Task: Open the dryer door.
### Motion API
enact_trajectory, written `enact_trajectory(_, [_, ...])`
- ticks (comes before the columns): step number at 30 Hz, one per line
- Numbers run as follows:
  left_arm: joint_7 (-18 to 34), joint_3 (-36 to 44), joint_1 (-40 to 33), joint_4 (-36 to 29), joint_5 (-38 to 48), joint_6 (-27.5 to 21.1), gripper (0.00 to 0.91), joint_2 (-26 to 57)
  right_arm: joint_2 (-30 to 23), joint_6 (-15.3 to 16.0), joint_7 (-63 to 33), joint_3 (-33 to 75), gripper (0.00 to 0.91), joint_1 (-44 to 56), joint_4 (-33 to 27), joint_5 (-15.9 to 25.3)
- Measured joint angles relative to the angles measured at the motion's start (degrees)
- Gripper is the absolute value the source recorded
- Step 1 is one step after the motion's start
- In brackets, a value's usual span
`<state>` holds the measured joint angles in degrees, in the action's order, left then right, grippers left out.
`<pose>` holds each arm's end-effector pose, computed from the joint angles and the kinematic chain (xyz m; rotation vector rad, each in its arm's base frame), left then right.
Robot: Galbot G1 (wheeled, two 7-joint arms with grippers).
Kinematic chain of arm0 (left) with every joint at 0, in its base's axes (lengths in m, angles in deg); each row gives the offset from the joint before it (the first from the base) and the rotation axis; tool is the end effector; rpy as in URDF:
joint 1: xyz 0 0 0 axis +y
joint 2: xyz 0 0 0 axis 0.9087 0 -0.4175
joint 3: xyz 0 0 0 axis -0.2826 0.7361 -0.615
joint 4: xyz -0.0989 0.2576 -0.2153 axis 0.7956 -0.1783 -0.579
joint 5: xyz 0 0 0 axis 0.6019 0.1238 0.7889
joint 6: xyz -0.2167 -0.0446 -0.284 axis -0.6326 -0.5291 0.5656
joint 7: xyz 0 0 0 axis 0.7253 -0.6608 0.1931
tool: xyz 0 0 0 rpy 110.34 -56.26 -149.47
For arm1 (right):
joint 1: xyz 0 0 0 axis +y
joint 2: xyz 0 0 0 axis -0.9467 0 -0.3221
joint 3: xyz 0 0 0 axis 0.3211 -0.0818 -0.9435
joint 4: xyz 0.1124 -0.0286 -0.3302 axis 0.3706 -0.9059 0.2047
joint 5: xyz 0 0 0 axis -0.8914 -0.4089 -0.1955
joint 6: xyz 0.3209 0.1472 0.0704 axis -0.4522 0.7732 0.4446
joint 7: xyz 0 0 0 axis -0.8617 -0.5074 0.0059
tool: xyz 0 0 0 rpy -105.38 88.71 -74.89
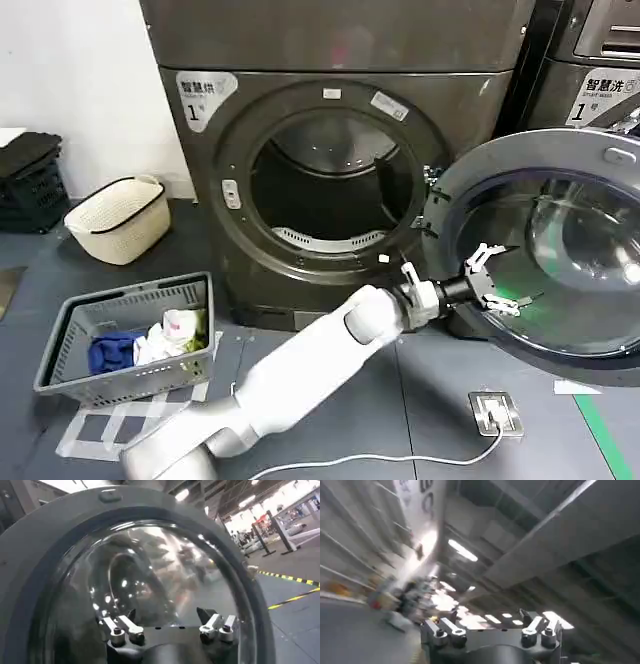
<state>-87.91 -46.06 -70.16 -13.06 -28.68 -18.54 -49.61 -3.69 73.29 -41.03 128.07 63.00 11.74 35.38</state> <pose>0.4549 -0.3065 -0.2065 1.6742 2.1127 0.4068 -0.2650 -0.3521 -0.1536 -2.2531 -1.5377 1.0848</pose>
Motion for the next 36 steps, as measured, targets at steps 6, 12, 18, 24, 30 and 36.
enact_trajectory(6, [0.0, -0.1, -0.9, 2.5, -0.3, -1.4, 0.907, 0.0, -0.3, -0.3, -2.0, 2.5, 0.907, 0.5, -1.6, -0.2])
enact_trajectory(12, [0.2, -0.2, -1.3, 2.7, 0.1, -3.8, 0.907, 0.0, -0.4, 0.2, -2.0, 2.8, 0.907, 0.7, -1.5, -2.3])
enact_trajectory(18, [2.3, -0.8, 1.2, -4.2, 5.2, -12.0, 0.907, 0.0, 0.6, -0.2, -0.6, 2.5, 0.907, 0.7, -3.0, -2.8])
enact_trajectory(24, [6.3, -2.9, 6.1, -17.9, 10.0, -21.5, 0.907, 2.8, 2.1, -1.1, 0.3, 1.8, 0.907, 0.3, -4.9, -2.8])
enact_trajectory(30, [10.5, -6.3, 11.0, -31.1, 16.7, -28.8, 0.907, 17.3, 3.8, -1.2, 1.2, 0.6, 0.907, -0.4, -6.1, -2.8])
enact_trajectory(36, [12.2, -12.0, 16.4, -41.4, 21.9, -32.6, 0.907, 28.4, 5.2, -1.2, 2.0, -0.8, 0.907, -1.2, -6.5, -2.7])
